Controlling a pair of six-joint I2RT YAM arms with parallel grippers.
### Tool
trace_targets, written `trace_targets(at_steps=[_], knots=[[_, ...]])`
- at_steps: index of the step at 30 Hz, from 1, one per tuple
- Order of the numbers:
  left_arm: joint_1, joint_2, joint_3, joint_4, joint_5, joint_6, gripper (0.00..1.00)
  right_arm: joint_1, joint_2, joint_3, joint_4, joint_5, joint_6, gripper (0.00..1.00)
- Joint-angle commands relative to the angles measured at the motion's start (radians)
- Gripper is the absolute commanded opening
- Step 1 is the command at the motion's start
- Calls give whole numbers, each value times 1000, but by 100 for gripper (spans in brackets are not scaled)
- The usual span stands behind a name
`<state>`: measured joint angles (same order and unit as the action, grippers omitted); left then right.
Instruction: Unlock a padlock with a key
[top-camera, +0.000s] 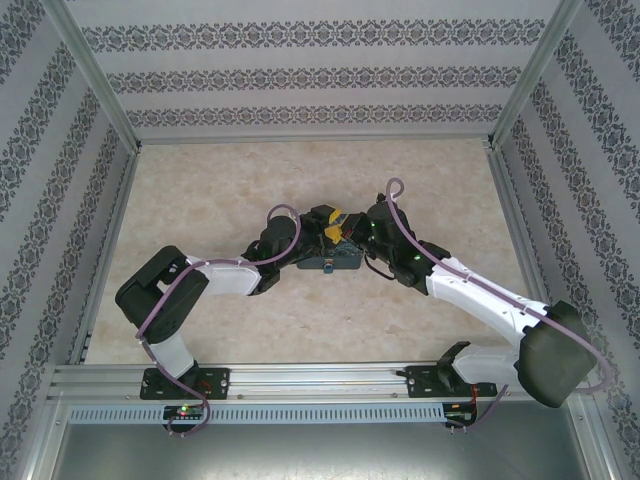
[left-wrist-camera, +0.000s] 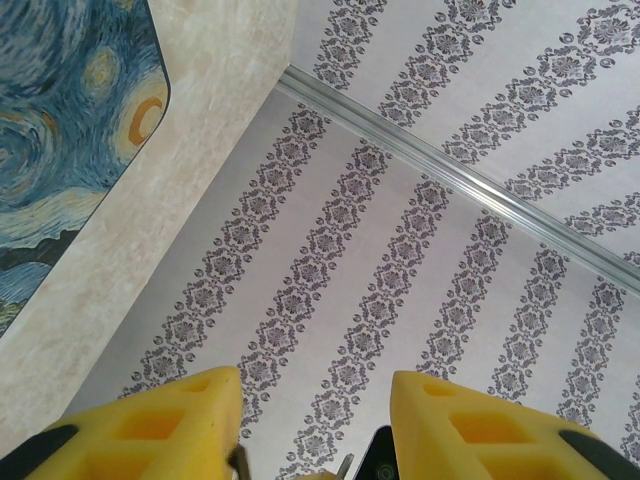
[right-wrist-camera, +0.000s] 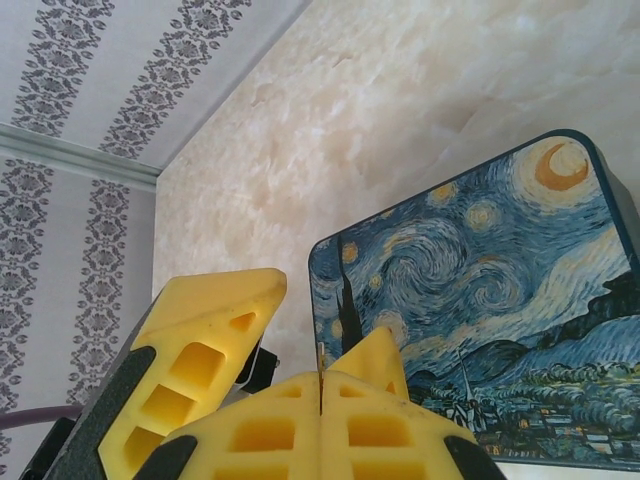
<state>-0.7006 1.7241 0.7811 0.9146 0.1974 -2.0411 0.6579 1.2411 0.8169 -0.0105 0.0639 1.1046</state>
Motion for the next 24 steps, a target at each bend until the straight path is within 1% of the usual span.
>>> trace_targets(at_steps=[1, 13, 21, 24], knots=[[-11, 6, -4, 58, -16, -2, 43, -8, -23, -11, 4, 25, 9, 0], [-13, 6, -7, 46, -12, 13, 33, -15, -24, -13, 3, 21, 9, 0], [-14, 5, -11, 35, -17, 19, 22, -23, -32, -21, 2, 22, 13, 0], [-14, 6, -11, 28, -17, 22, 16, -26, -34, -22, 2, 20, 13, 0]])
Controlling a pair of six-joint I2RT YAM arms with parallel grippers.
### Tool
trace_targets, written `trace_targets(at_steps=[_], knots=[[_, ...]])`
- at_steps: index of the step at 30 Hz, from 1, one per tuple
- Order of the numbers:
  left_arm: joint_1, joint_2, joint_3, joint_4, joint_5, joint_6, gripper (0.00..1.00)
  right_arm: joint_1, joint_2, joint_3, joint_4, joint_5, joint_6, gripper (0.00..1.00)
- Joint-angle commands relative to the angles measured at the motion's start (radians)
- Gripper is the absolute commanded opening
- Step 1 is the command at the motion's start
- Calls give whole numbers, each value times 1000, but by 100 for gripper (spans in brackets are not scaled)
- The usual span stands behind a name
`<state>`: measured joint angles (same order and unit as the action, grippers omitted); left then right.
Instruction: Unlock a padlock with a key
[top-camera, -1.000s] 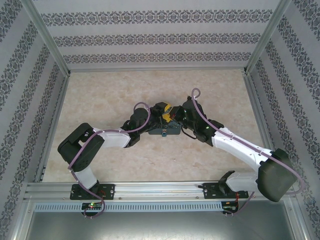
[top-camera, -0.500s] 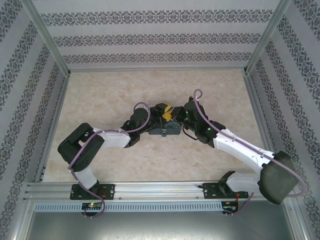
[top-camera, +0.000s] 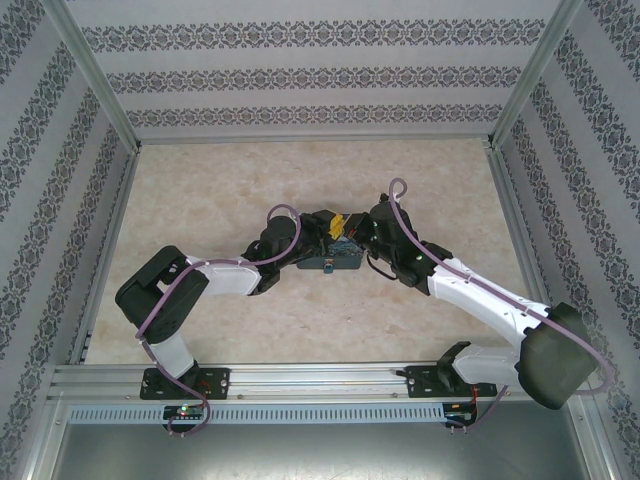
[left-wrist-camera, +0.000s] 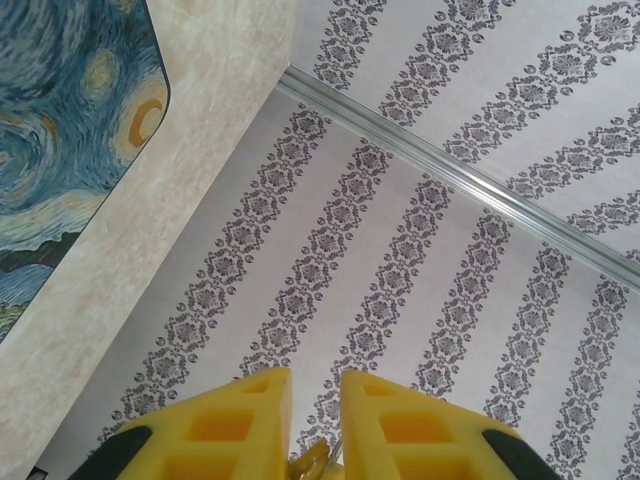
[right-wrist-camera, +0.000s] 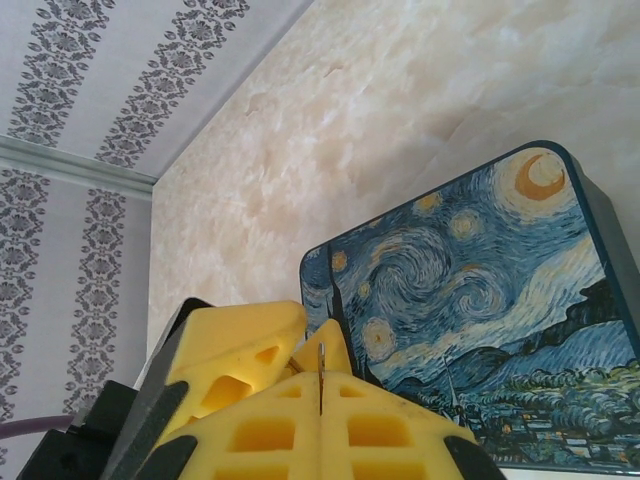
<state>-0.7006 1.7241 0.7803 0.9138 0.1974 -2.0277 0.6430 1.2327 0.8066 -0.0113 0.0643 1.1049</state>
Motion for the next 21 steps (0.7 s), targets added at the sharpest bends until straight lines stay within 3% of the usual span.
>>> trace_targets(at_steps=[1, 7, 10, 12, 14, 18, 21], knots=[[-14, 6, -8, 29, -17, 9, 14, -11, -25, -12, 3, 19, 13, 0], [-14, 9, -6, 23, -17, 23, 1, -13, -32, -16, 3, 16, 12, 0], [-11, 8, -5, 25, -17, 66, 0, -22, -57, -35, -5, 19, 12, 3], [1, 6, 0, 21, 7, 135, 0, -36, -87, -61, -20, 20, 3, 29], [25, -4, 6, -4, 49, 247, 0, -66, -126, -103, -29, 1, -15, 46], [77, -53, 54, -155, 172, 544, 0, -149, -192, -167, -50, -104, -81, 65], [97, -106, 126, -378, 226, 826, 0, -219, -197, -179, -50, -232, -135, 70]])
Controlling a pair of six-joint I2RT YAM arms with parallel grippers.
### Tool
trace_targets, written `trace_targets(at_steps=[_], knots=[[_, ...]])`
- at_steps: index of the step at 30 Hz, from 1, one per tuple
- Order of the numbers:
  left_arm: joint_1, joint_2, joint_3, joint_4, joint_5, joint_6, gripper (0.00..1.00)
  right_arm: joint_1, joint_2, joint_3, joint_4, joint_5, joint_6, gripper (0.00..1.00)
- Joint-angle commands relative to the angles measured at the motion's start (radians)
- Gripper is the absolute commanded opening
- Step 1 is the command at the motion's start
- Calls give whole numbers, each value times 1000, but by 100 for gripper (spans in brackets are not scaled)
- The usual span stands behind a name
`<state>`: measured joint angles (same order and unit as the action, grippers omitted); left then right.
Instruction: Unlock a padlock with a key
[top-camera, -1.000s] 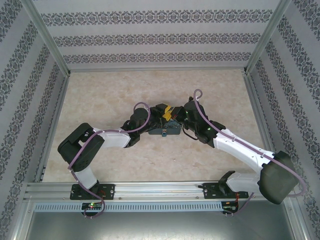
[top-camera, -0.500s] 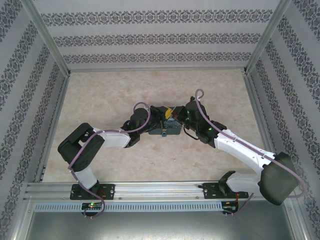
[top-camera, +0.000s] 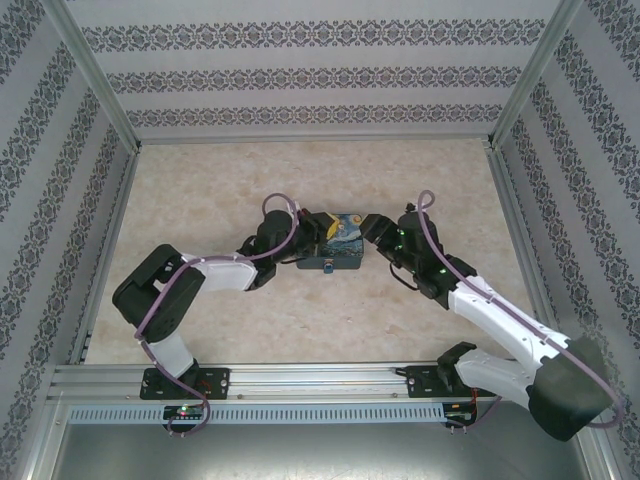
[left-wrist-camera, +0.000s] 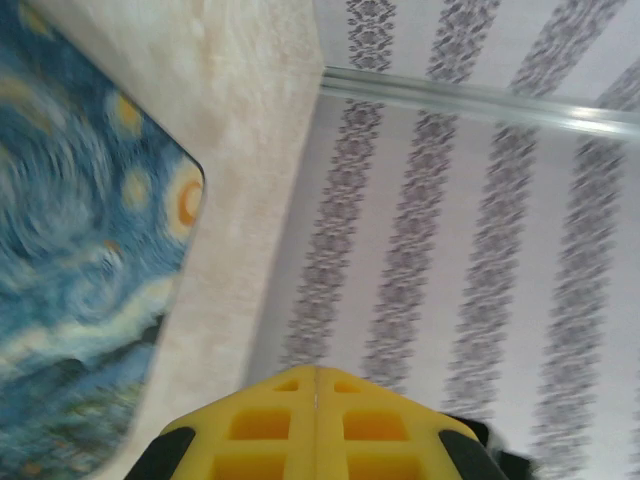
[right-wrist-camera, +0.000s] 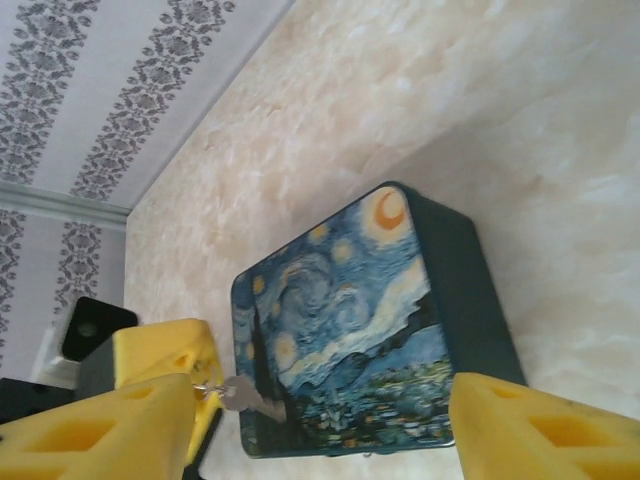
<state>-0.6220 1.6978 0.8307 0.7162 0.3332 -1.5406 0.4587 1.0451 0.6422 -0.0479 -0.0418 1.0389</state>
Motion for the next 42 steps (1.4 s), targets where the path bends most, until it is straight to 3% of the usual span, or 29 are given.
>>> trace_targets(at_steps=[1, 4, 7, 17, 25, 33, 42], knots=[[19, -96, 107, -258, 91, 442, 0, -51, -2, -11, -7, -166, -89, 70], [19, -137, 174, -432, 82, 682, 0, -74, 28, 15, 29, -277, -135, 70], [19, -170, 189, -458, 74, 815, 0, -72, 64, 53, 66, -346, -158, 69], [19, -255, 260, -480, 40, 975, 0, -71, 95, 180, 114, -424, -165, 64], [18, -256, 276, -430, 38, 932, 0, -68, 126, 201, 273, -489, -138, 58], [19, -257, 202, -218, -1, 775, 0, -69, 154, 146, 530, -503, -32, 52], [19, -249, 155, -82, -26, 657, 0, -58, 180, 152, 602, -469, -7, 51]])
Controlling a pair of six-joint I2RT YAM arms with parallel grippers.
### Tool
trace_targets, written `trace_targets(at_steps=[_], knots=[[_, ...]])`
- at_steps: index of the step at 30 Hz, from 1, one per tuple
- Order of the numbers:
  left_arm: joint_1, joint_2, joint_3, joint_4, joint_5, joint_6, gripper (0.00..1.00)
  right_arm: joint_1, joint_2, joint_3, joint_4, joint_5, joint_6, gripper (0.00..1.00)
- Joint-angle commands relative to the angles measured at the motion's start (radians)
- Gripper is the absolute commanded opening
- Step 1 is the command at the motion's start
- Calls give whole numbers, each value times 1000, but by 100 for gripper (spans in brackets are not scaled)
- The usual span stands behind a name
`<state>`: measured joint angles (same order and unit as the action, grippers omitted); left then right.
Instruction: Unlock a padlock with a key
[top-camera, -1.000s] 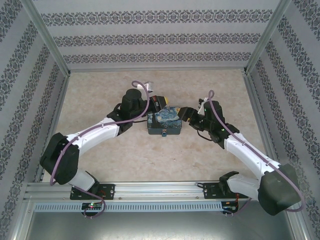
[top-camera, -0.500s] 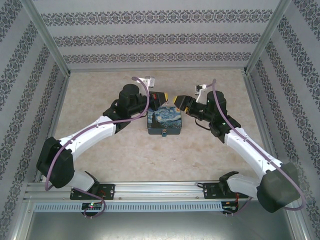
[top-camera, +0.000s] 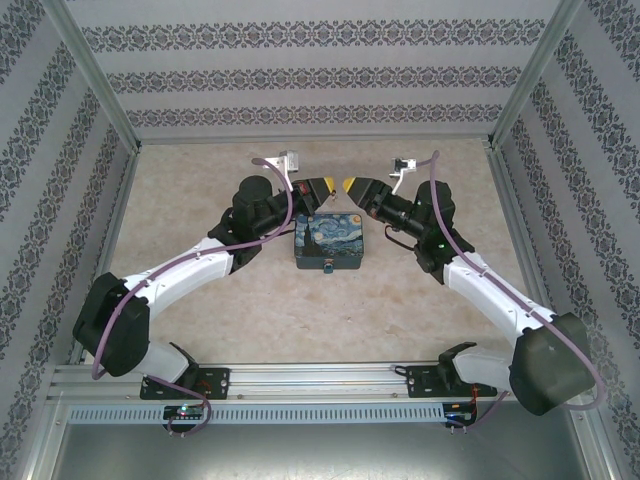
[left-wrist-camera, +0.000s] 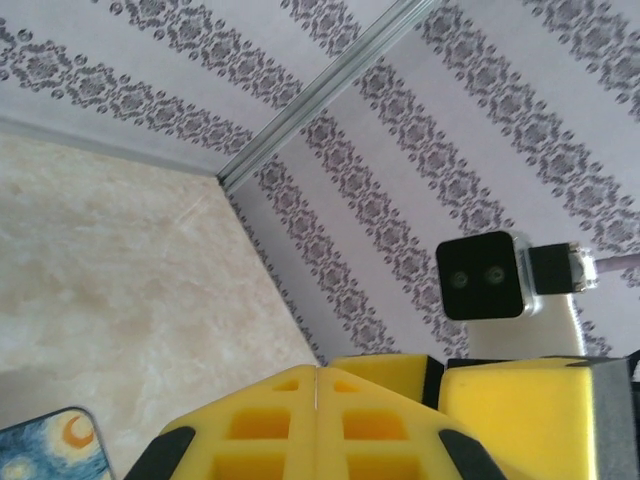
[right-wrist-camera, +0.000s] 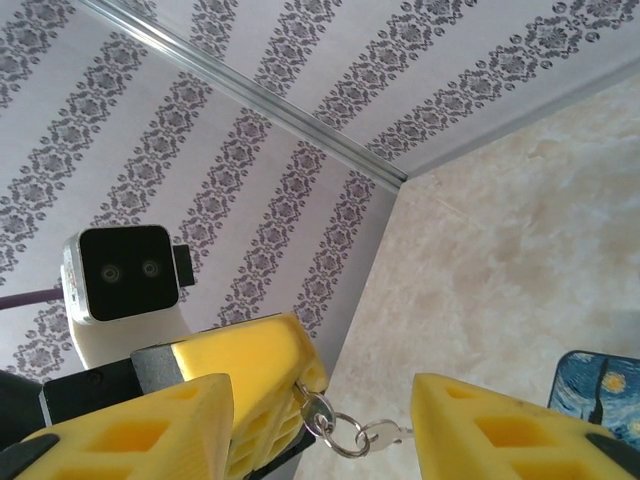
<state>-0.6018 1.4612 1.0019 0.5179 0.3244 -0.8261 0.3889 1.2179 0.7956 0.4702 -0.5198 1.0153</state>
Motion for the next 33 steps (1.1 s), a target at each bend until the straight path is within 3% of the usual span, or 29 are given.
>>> trace_targets(at_steps=[1, 33], knots=[[-1, -11, -18, 123, -18, -63, 0, 13, 10, -2, 90, 10, 20, 50], [-1, 19, -49, 223, -11, -159, 0, 65, 69, 2, 156, -3, 42, 36]])
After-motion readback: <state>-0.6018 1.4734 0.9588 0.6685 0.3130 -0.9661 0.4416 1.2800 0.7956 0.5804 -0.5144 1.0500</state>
